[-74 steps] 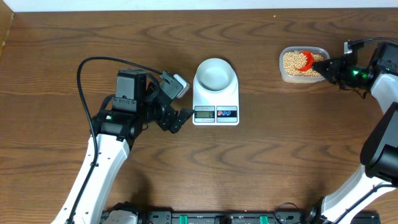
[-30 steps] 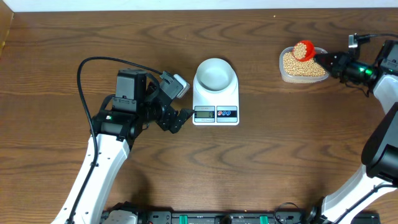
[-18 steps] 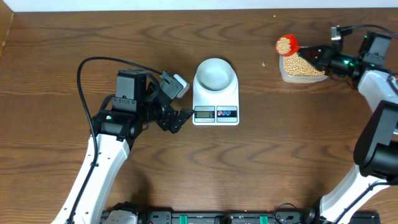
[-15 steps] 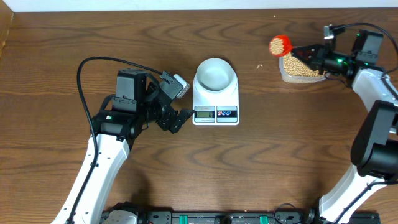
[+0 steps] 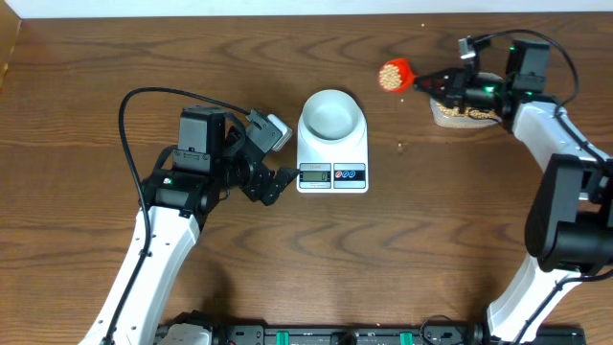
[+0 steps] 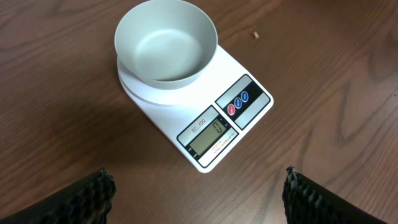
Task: Scoop item into bowl and weigh 50g on scale
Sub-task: 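Carry the filled red scoop left over the grey bowl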
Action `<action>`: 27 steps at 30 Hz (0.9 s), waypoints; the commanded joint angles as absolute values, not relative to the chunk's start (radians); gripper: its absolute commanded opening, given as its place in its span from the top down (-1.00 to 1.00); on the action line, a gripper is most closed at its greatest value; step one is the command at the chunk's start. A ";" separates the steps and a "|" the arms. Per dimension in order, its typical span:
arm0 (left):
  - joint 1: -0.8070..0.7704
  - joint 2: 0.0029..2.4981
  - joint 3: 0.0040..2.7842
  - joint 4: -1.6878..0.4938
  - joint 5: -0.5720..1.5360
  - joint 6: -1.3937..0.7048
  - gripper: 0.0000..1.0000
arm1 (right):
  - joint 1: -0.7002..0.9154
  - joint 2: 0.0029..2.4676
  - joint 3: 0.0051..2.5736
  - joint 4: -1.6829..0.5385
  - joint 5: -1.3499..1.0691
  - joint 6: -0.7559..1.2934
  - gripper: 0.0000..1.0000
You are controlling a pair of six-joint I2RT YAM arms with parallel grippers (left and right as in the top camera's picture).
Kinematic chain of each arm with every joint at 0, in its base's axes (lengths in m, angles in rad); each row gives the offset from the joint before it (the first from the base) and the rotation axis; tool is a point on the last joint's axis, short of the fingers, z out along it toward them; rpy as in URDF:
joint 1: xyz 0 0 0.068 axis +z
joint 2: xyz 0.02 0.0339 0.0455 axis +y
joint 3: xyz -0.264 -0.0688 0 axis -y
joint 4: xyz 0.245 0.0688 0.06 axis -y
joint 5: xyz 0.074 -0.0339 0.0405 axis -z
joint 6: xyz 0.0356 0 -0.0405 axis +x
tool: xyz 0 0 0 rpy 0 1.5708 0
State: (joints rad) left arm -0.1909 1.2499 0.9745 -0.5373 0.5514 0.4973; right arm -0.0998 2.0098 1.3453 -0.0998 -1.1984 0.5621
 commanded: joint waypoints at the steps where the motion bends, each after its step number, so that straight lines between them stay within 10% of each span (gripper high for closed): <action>1: -0.189 1.240 0.968 -0.537 0.557 0.492 -0.77 | -0.056 2.027 1.341 -0.081 -1.229 0.591 0.98; 27: -0.189 1.240 0.968 -0.537 0.557 0.492 -0.77 | 0.130 2.027 1.341 -0.019 -1.131 0.403 0.97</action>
